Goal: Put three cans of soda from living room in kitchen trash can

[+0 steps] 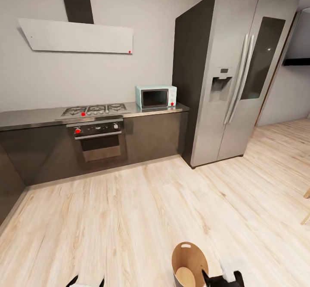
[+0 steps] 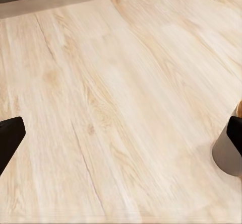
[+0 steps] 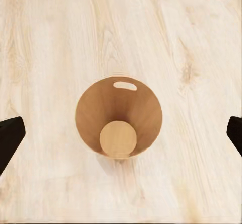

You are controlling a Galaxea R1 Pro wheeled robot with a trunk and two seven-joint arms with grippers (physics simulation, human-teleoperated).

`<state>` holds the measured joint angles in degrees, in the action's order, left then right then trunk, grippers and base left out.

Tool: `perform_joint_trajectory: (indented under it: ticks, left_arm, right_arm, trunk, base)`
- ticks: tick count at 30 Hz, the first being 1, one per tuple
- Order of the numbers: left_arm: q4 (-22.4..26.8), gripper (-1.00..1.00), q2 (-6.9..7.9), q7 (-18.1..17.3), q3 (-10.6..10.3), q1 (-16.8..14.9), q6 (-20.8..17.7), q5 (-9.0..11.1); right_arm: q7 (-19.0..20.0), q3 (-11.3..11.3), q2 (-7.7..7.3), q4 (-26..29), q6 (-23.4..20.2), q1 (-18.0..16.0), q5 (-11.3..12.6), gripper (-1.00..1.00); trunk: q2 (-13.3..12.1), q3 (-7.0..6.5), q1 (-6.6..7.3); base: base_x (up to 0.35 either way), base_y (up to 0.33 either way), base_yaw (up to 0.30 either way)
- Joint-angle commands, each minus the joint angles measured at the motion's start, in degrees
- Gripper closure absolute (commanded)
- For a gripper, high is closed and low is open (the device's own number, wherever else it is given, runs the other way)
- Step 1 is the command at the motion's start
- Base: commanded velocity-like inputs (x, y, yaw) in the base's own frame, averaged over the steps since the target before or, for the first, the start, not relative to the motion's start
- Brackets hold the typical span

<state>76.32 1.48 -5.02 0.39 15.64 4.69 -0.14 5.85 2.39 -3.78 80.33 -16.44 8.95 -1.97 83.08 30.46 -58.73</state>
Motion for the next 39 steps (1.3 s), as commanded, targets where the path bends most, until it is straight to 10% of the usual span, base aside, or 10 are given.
perform_joint_trajectory:
  ticks: [1,7,10,17,28,39]
  left_arm:
    - [-0.2,-1.0,-0.02,0.0,0.0,0.0,0.0,0.0]
    - [-1.4,-1.0,0.0,-0.2,0.0,0.0,0.1,0.0]
    - [-1.8,-1.0,0.01,-0.4,0.0,0.0,0.1,0.1]
    - [-2.1,-1.0,0.02,-0.5,-0.1,0.0,0.2,0.1]
    - [-3.1,-1.0,0.01,-0.5,-0.1,0.0,0.2,0.0]
    - [-3.7,-1.0,0.01,-0.5,0.0,0.0,0.2,0.0]
  right_arm:
    - [0.7,0.0,0.02,0.1,-3.3,-2.1,-0.1,-1.0]
    - [3.5,1.0,0.23,-2.2,-35.1,-25.3,-0.1,-1.0]
    - [3.9,2.9,0.2,-5.9,-41.4,-32.8,0.1,-1.0]
    - [4.2,4.4,0.2,-14.0,-43.6,-42.1,0.4,-1.0]
    - [4.3,4.0,-0.01,-18.8,-43.6,-43.7,0.5,-1.0]
    - [3.6,3.9,-0.45,-43.8,-43.6,-51.7,0.0,-1.0]
  trunk:
    - [0.0,0.01,0.0]
    - [0.0,0.01,0.0]
    - [0.0,0.01,0.0]
    - [0.0,0.01,0.0]
    - [0.0,0.01,0.0]
    - [0.0,0.01,0.0]
  base:
    - [0.0,0.0,0.0]
    - [0.0,0.0,0.0]
    - [0.0,0.0,0.0]
    - [0.0,0.0,0.0]
    - [0.0,0.0,0.0]
    - [0.0,0.0,0.0]
